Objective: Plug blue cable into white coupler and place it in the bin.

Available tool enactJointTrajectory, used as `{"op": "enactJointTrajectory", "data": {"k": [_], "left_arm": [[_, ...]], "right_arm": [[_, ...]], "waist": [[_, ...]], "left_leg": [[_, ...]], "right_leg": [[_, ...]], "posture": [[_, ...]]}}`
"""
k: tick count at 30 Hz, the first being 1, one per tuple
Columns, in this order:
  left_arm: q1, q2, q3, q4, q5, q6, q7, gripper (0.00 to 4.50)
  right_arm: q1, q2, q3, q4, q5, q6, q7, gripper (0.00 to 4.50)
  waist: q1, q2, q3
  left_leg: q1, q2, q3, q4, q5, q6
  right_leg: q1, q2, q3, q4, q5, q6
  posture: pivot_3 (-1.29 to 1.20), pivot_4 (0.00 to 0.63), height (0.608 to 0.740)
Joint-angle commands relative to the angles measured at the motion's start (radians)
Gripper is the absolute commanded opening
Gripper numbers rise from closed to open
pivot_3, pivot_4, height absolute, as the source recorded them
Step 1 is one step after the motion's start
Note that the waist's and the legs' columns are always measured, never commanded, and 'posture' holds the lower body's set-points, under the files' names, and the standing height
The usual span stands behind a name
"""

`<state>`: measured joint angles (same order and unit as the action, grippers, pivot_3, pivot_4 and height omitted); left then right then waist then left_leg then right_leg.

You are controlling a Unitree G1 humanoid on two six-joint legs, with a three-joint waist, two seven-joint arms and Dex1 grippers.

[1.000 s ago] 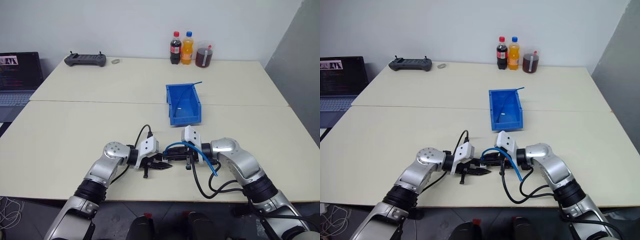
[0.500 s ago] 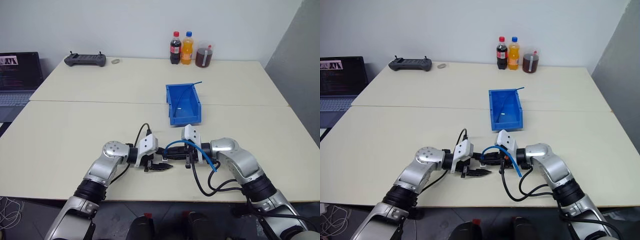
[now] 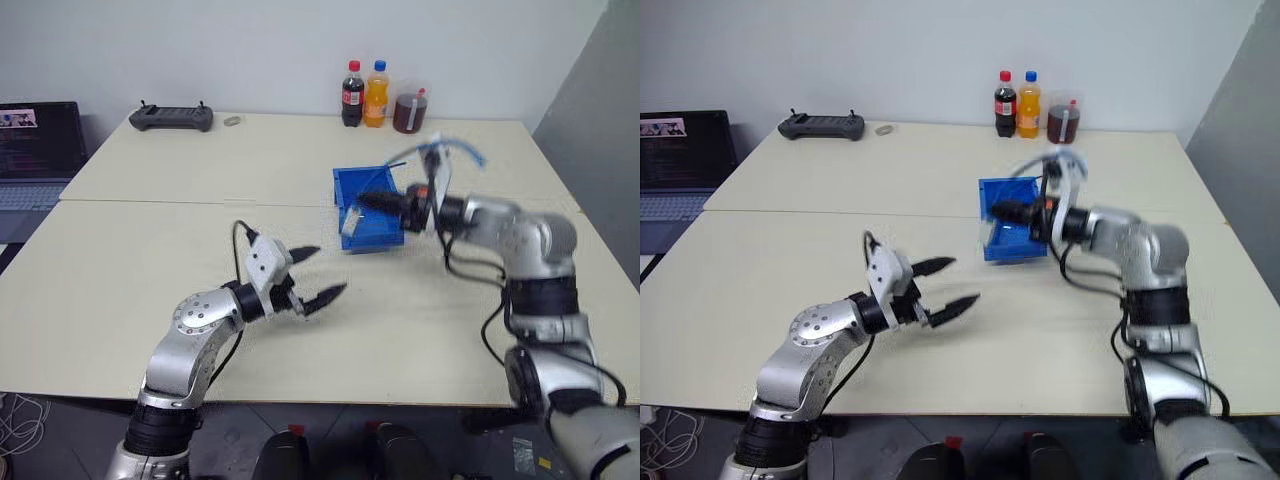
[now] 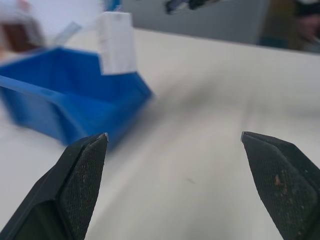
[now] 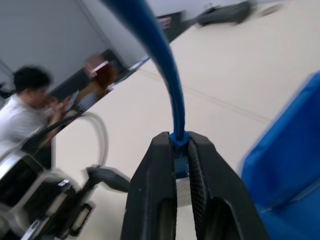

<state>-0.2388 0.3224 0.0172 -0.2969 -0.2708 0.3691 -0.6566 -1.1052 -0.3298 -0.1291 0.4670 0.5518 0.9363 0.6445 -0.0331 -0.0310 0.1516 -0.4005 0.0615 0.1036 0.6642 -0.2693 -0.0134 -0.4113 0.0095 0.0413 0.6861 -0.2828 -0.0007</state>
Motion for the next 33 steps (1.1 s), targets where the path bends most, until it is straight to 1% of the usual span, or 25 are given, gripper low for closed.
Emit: {"op": "enactJointTrajectory", "data": {"k": [1, 3, 5, 6, 7, 9, 10, 12, 13, 15, 17, 18, 19, 22, 24, 27, 28, 29, 30, 31, 32, 33], "left_arm": [[0.012, -0.069, -0.013, -0.097, 0.035, 0.004, 0.152, 4.49], [0.03, -0.085, -0.034, -0.113, 0.039, 0.012, 0.176, 4.49], [0.042, -0.088, -0.045, -0.126, 0.04, 0.016, 0.189, 4.5], [0.05, -0.091, -0.048, -0.134, 0.037, 0.02, 0.197, 4.5], [0.059, -0.092, -0.051, -0.143, 0.034, 0.023, 0.202, 4.5], [0.069, -0.091, -0.058, -0.154, 0.028, 0.027, 0.209, 4.5], [0.072, -0.089, -0.061, -0.157, 0.026, 0.028, 0.21, 4.5], [0.072, -0.086, -0.061, -0.162, 0.023, 0.031, 0.214, 4.5], [0.068, -0.084, -0.06, -0.16, 0.022, 0.032, 0.215, 4.5], [0.058, -0.083, -0.058, -0.154, 0.02, 0.035, 0.22, 4.5], [0.051, -0.089, -0.052, -0.154, 0.009, 0.052, 0.23, 4.5], [0.05, -0.091, -0.051, -0.155, 0.006, 0.058, 0.233, 4.5], [0.049, -0.093, -0.047, -0.156, 0.003, 0.084, 0.247, 4.5], [0.049, -0.096, -0.041, -0.16, 0.006, 0.151, 0.292, 4.5], [0.052, -0.098, -0.035, -0.165, 0.004, 0.175, 0.313, 4.5], [0.078, -0.097, -0.002, -0.183, 0.0, 0.188, 0.345, 4.5], [0.085, -0.097, 0.007, -0.188, -0.003, 0.19, 0.355, 4.5], [0.099, -0.099, 0.025, -0.199, -0.01, 0.202, 0.368, 4.5], [0.111, -0.098, 0.04, -0.209, -0.018, 0.212, 0.375, 4.5], [0.131, -0.102, 0.06, -0.219, -0.026, 0.225, 0.389, 4.5], [0.156, -0.104, 0.079, -0.228, -0.026, 0.228, 0.403, 4.5], [0.174, -0.103, 0.093, -0.235, -0.027, 0.229, 0.41, 4.5]], "right_arm": [[-0.176, -0.007, -0.045, 0.413, -0.117, -0.242, -0.125, 0.09], [-0.228, -0.013, -0.047, 0.546, -0.158, -0.32, -0.142, 0.09], [-0.264, -0.013, -0.059, 0.63, -0.171, -0.353, -0.134, 0.78], [-0.278, -0.011, -0.059, 0.66, -0.18, -0.363, -0.125, 1.04], [-0.289, -0.006, -0.055, 0.684, -0.192, -0.368, -0.117, 1.19], [-0.301, 0.001, -0.046, 0.714, -0.213, -0.38, -0.095, 1.73], [-0.305, 0.004, -0.043, 0.723, -0.221, -0.385, -0.084, 1.98], [-0.306, 0.009, -0.04, 0.737, -0.242, -0.398, -0.083, 2.65], [-0.305, 0.009, -0.035, 0.742, -0.258, -0.413, -0.101, 2.81], [-0.302, 0.006, -0.031, 0.746, -0.28, -0.438, -0.12, 3.27], [-0.297, -0.01, -0.034, 0.731, -0.293, -0.459, -0.114, 3.75], [-0.296, -0.014, -0.037, 0.728, -0.298, -0.465, -0.111, 3.89], [-0.278, -0.028, -0.017, 0.696, -0.32, -0.484, -0.092, 4.22], [-0.203, -0.064, 0.023, 0.559, -0.347, -0.48, -0.034, 4.22], [-0.141, -0.074, 0.024, 0.439, -0.341, -0.454, -0.029, 4.22], [0.153, -0.112, 0.055, -0.057, -0.357, -0.429, -0.066, 4.22], [0.223, -0.119, 0.06, -0.175, -0.361, -0.417, -0.081, 4.22], [0.333, -0.122, 0.057, -0.333, -0.363, -0.387, -0.109, 4.22], [0.412, -0.121, 0.056, -0.453, -0.364, -0.359, -0.132, 4.22], [0.527, -0.086, 0.021, -0.595, -0.357, -0.304, -0.198, 4.22], [0.654, -0.054, 0.004, -0.716, -0.384, -0.306, -0.263, 4.22], [0.732, -0.031, -0.003, -0.79, -0.404, -0.307, -0.308, 4.22]], "waist": [[0.0, 0.0, 0.0], [0.001, 0.0, 0.0], [0.001, 0.0, 0.0], [0.001, 0.0, 0.0], [0.001, 0.0, 0.0], [0.002, 0.0, 0.0], [0.001, 0.001, 0.0], [0.0, 0.001, 0.0], [0.0, 0.001, 0.0], [0.001, 0.001, 0.0], [0.001, 0.001, 0.0], [0.001, 0.001, 0.0], [0.001, 0.001, 0.0], [0.006, 0.001, 0.0], [0.006, 0.001, 0.0], [0.007, 0.001, 0.0], [0.009, 0.001, 0.0], [0.007, 0.002, 0.0], [0.008, 0.003, 0.0], [0.007, 0.003, 0.0], [0.005, 0.003, 0.0], [0.005, 0.003, 0.0]], "left_leg": [[0.0, 0.0, 0.0, -0.002, 0.0, 0.0], [-0.001, 0.001, 0.001, -0.003, 0.0, 0.0], [-0.002, 0.001, 0.005, -0.004, 0.0, 0.0], [-0.003, 0.001, 0.006, -0.004, 0.0, -0.001], [-0.005, 0.001, 0.008, -0.004, 0.0, -0.002], [-0.014, 0.001, 0.008, -0.003, 0.002, -0.005], [-0.016, 0.001, 0.008, -0.002, 0.002, -0.005], [-0.015, 0.001, 0.008, -0.003, 0.002, -0.005], [-0.015, 0.001, 0.008, -0.003, 0.002, -0.005], [-0.015, 0.001, 0.008, -0.002, 0.002, -0.005], [-0.015, 0.001, 0.007, -0.002, 0.002, -0.005], [-0.015, 0.001, 0.007, -0.002, 0.002, -0.005], [-0.015, 0.001, 0.008, -0.001, 0.002, -0.005], [-0.015, 0.001, 0.007, -0.002, 0.002, -0.005], [-0.015, 0.001, 0.007, -0.001, 0.002, -0.005], [-0.015, 0.001, 0.005, -0.002, 0.002, -0.005], [-0.015, 0.001, 0.005, -0.002, 0.002, -0.006], [-0.016, 0.002, 0.005, -0.002, 0.002, -0.006], [-0.015, 0.001, 0.005, -0.003, 0.002, -0.006], [-0.016, 0.002, 0.005, -0.002, 0.002, -0.006], [-0.015, 0.002, 0.005, -0.002, 0.002, -0.006], [-0.015, 0.002, 0.005, -0.003, 0.003, -0.007]], "right_leg": [[0.0, 0.0, 0.0, -0.002, 0.0, 0.0], [0.001, 0.0, 0.0, -0.005, 0.0, 0.0], [0.0, -0.001, 0.002, -0.007, 0.0, 0.0], [-0.001, -0.001, 0.003, -0.008, 0.0, 0.0], [-0.004, -0.002, 0.003, -0.007, -0.001, 0.001], [-0.013, -0.002, 0.003, -0.006, 0.0, 0.001], [-0.014, -0.002, 0.003, -0.006, 0.0, 0.001], [-0.014, -0.002, 0.003, -0.006, 0.0, 0.001], [-0.014, -0.002, 0.002, -0.005, 0.0, 0.001], [-0.014, -0.002, 0.002, -0.005, 0.0, 0.001], [-0.014, -0.002, 0.002, -0.004, 0.0, 0.001], [-0.014, -0.002, 0.002, -0.004, 0.0, 0.002], [-0.014, -0.002, 0.002, -0.004, 0.0, 0.002], [-0.013, -0.002, 0.001, -0.005, 0.0, 0.002], [-0.013, -0.003, 0.001, -0.005, 0.0, 0.002], [-0.012, -0.002, 0.0, -0.006, 0.0, 0.002], [-0.012, -0.002, 0.0, -0.006, 0.0, 0.003], [-0.012, -0.003, -0.001, -0.006, 0.0, 0.003], [-0.012, -0.002, 0.0, -0.006, 0.0, 0.003], [-0.013, -0.002, -0.001, -0.005, 0.0, 0.003], [-0.012, -0.002, -0.001, -0.005, 0.0, 0.003], [-0.012, -0.002, 0.0, -0.005, 0.0, 0.003]], "posture": [[0.0, 0.15, 0.74], [0.0, 0.15, 0.74], [0.0, 0.15, 0.74], [0.0, 0.15, 0.74], [0.0, 0.15, 0.74], [0.0, 0.15, 0.74], [0.0, 0.15, 0.74], [0.0, 0.15, 0.74], [0.0, 0.15, 0.74], [0.0, 0.15, 0.74], [0.0, 0.15, 0.74], [0.0, 0.15, 0.74], [0.0, 0.15, 0.74], [0.0, 0.15, 0.74], [0.0, 0.15, 0.74], [0.0, 0.15, 0.74], [0.0, 0.15, 0.74], [0.0, 0.15, 0.74], [0.0, 0.15, 0.74], [0.0, 0.15, 0.74], [0.0, 0.15, 0.74], [0.0, 0.15, 0.74]]}}
